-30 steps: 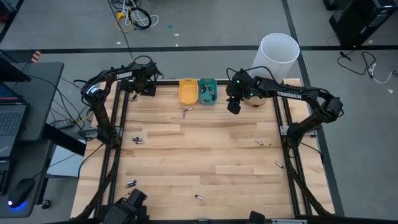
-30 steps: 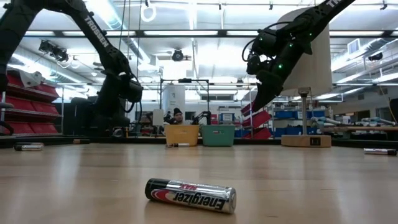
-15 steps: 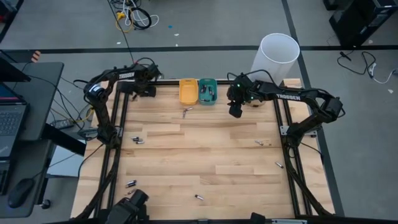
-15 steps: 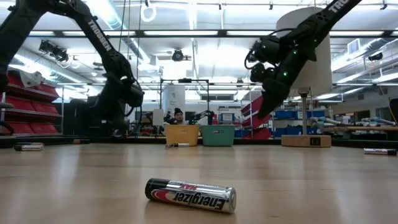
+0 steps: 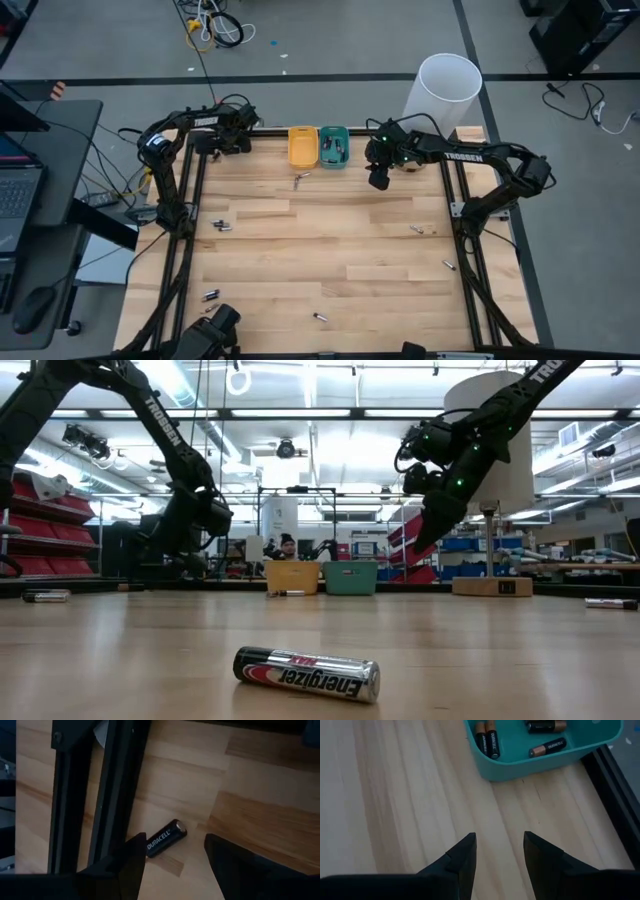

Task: Sort batteries
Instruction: Put the black battery into the green bin

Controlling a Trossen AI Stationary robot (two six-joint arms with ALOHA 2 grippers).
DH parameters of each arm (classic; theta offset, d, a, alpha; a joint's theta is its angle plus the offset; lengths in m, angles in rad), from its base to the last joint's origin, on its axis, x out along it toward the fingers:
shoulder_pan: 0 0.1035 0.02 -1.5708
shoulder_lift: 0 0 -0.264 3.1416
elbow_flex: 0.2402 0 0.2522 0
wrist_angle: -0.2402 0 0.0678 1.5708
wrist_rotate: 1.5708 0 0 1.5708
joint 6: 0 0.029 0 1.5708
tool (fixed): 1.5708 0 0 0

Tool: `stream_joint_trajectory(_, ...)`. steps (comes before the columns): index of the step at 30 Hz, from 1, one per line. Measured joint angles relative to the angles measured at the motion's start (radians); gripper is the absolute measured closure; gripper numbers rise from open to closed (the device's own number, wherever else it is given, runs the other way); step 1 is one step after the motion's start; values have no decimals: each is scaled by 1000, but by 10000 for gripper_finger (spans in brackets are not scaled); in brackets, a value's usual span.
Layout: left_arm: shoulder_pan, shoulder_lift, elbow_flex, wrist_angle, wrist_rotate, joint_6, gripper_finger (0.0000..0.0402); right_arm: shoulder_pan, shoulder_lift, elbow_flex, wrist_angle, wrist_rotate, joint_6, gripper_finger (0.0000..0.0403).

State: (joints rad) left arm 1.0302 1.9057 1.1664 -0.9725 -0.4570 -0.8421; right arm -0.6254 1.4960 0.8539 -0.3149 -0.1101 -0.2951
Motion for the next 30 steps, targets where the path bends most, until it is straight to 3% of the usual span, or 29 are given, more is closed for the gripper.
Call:
stream_joint_trajectory(10,-3,0,6,5,-108,-28,199,0,0,0,1,-16,-13,253)
stream_joint_trajectory(13,-4,0,20,-5,-143,51,218,0,0,0,9,-16,-12,253)
stream_joint_trajectory(22,-11,-1,63,-45,-200,209,300,0,0,0,41,-16,-4,253)
stream_joint_trajectory(28,-10,-1,73,-69,-219,227,386,0,0,0,38,-16,4,253)
stream_joint_trajectory(30,-10,-1,70,-67,-233,218,391,0,0,0,37,-16,6,253)
